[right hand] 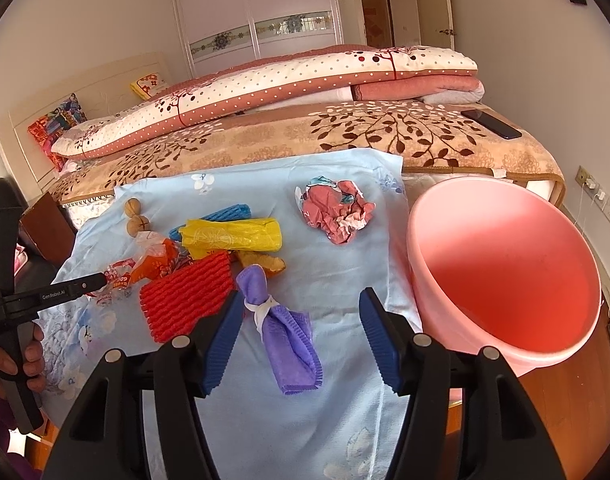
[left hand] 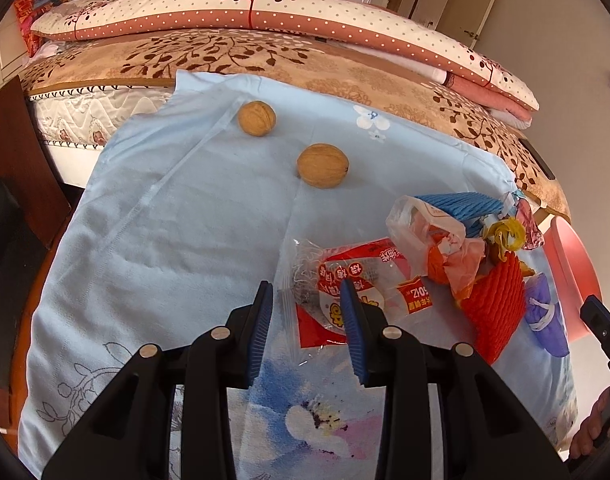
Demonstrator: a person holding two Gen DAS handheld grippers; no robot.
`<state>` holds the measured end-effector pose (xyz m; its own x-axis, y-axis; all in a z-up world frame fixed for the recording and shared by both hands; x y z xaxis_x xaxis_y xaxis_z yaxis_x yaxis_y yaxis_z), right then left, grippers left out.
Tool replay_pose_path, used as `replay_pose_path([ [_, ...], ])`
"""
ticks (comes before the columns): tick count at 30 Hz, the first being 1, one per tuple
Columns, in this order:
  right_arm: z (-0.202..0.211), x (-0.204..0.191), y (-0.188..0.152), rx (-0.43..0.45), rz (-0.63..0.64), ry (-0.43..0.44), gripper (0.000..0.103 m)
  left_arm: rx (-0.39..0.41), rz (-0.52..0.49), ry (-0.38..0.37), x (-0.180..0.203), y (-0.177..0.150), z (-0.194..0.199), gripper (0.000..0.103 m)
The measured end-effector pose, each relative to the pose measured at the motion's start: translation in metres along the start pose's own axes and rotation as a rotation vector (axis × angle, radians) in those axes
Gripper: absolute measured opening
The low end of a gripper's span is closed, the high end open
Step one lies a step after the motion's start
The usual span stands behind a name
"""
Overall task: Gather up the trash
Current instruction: 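Grasp the clear plastic snack bag with the left tool, then grasp the purple cloth with the right tool while the left tool holds the bag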
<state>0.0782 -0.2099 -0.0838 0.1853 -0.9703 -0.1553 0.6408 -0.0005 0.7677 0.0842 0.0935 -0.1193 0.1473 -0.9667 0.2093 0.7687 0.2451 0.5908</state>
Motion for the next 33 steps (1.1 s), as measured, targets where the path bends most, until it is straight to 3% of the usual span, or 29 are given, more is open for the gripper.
replay_pose_path([
  [5, -0.003, 0.003, -0.003, -0.018, -0.002, -0.002, 0.060, 0.016, -0.016, -0.005, 0.001, 0.000, 0.003, 0.034],
  [7, -0.004, 0.005, -0.004, -0.025, -0.007, 0.001, 0.061, 0.022, -0.027, -0.011, 0.003, -0.001, 0.004, 0.023],
  [10, -0.007, 0.005, -0.007, -0.042, -0.010, 0.010, 0.062, 0.038, -0.045, -0.030, 0.008, -0.001, 0.009, 0.015],
  [16, -0.012, 0.002, -0.014, -0.077, -0.007, 0.040, 0.064, 0.074, -0.070, -0.051, 0.017, 0.002, 0.019, 0.010],
  [28, -0.027, -0.002, -0.028, -0.158, 0.010, 0.056, 0.067, 0.143, -0.080, -0.110, 0.031, 0.014, 0.049, 0.009],
  [29, -0.029, -0.003, -0.029, -0.164, 0.010, 0.059, 0.065, 0.146, -0.080, -0.112, 0.032, 0.015, 0.051, 0.009],
  [33, -0.032, -0.005, -0.033, -0.191, 0.021, 0.074, 0.041, 0.159, -0.080, -0.115, 0.033, 0.019, 0.058, 0.009],
])
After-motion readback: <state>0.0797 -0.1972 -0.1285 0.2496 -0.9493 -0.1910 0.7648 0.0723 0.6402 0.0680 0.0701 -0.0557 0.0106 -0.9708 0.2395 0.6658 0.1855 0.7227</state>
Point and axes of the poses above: each gripper's, at about its wrist camera, not at the fingertips, and z roughly against the way its jaws point, x to its right, y to its top, the point moved 7 cm from there along -z, roughly the way its jaws point
